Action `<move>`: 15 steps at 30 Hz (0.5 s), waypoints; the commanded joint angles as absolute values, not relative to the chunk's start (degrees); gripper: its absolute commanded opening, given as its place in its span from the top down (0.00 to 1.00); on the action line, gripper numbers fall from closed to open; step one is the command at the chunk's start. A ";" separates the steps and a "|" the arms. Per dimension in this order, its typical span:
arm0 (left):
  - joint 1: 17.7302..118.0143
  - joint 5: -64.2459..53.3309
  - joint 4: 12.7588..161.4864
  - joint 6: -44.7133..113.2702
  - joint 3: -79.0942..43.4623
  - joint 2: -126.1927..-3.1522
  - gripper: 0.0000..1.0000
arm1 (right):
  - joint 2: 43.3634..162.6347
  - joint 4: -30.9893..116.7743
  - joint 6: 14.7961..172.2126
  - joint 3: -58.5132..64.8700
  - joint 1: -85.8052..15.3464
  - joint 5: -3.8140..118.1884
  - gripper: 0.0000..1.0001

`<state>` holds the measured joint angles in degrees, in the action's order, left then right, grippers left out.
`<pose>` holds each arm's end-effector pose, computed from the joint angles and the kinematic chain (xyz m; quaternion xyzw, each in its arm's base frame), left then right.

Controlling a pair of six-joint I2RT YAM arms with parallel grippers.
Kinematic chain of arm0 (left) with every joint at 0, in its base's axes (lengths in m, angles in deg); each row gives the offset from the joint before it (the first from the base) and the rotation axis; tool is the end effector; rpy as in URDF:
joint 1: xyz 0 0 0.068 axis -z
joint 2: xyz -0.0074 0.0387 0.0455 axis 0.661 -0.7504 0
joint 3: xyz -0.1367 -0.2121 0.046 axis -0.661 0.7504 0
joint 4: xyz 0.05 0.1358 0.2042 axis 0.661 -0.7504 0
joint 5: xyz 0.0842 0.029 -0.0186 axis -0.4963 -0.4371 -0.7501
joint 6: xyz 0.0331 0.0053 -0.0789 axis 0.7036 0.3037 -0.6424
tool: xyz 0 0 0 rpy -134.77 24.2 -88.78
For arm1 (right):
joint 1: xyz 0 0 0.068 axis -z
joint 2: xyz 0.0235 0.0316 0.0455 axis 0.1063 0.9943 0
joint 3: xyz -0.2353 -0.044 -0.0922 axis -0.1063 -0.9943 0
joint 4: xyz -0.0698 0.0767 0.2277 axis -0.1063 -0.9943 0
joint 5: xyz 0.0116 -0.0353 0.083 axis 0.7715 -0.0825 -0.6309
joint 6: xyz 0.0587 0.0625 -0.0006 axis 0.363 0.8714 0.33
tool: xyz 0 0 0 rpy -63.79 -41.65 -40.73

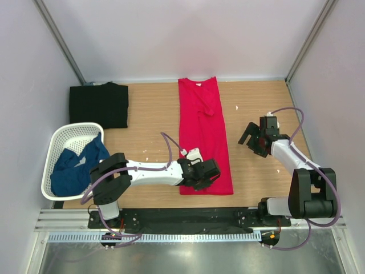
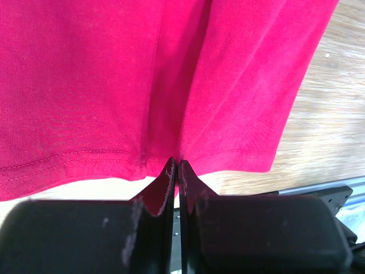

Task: Fold and stack the t-shirts
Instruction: Fold the tshirt

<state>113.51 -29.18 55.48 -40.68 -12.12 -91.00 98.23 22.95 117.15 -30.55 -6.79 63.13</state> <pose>0.1291 -0.3343 0.1370 -0.1503 0.9557 -0.1882 0.1690 0.2735 0.0056 0.1490 0.2406 0.9226 0.0945 0.2863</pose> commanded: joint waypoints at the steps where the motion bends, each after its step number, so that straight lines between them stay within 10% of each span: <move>1: 113.62 -30.95 53.47 -40.45 -11.74 -89.46 0.96 | 98.73 24.94 117.01 -30.97 -6.89 62.98 0.11; 13: 112.30 -28.66 52.41 -41.07 -11.65 -90.61 0.89 | 99.44 25.12 116.75 -30.62 -6.81 62.55 0.11; 15: 112.30 -29.10 52.06 -40.19 -12.35 -90.25 0.67 | 99.52 24.94 116.66 -30.36 -6.72 62.19 0.11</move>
<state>112.44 -27.48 53.93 -40.51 -11.71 -91.74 99.19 23.11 117.13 -30.96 -6.79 62.92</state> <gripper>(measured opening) 0.284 0.890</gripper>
